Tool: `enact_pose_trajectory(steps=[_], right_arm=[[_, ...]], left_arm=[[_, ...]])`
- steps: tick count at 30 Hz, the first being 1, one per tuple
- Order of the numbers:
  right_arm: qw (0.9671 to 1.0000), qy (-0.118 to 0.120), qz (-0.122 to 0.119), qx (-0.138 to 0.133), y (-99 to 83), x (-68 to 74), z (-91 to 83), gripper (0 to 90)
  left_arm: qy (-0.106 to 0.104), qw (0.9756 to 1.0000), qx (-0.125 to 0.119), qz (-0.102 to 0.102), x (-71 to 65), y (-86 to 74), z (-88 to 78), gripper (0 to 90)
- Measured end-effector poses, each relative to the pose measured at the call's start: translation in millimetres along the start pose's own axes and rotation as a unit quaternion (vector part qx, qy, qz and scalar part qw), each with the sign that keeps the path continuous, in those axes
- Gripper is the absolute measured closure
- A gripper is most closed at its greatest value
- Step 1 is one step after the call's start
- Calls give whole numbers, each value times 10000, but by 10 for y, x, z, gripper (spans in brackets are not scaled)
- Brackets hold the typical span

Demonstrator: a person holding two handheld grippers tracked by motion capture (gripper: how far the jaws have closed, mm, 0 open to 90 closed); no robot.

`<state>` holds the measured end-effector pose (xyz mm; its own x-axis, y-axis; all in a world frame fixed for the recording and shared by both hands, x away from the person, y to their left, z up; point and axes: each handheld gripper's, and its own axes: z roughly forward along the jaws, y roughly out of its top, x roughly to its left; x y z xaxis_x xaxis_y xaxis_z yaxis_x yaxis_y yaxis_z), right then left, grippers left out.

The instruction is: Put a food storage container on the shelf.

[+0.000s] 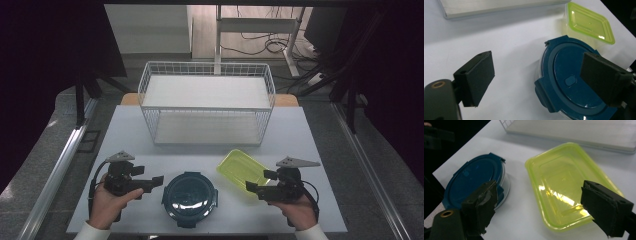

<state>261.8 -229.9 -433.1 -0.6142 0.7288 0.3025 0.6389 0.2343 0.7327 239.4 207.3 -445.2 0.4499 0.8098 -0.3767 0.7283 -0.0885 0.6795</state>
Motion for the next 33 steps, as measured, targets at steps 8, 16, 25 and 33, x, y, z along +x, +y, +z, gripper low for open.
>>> enact_pose_trajectory(steps=[8,16,25,33], right_arm=[[9990,224,270,269,-100,134,146,123],[9977,400,418,357,-146,232,229,111],[9964,493,562,388,-193,318,312,108],[9948,674,666,383,-248,474,445,120]], left_arm=[[-291,9993,212,-133,-78,-113,129,85],[-414,9986,208,-272,-46,-134,132,93],[-659,9952,404,-594,8,-217,199,105],[-748,9936,518,-663,12,-267,284,113]])
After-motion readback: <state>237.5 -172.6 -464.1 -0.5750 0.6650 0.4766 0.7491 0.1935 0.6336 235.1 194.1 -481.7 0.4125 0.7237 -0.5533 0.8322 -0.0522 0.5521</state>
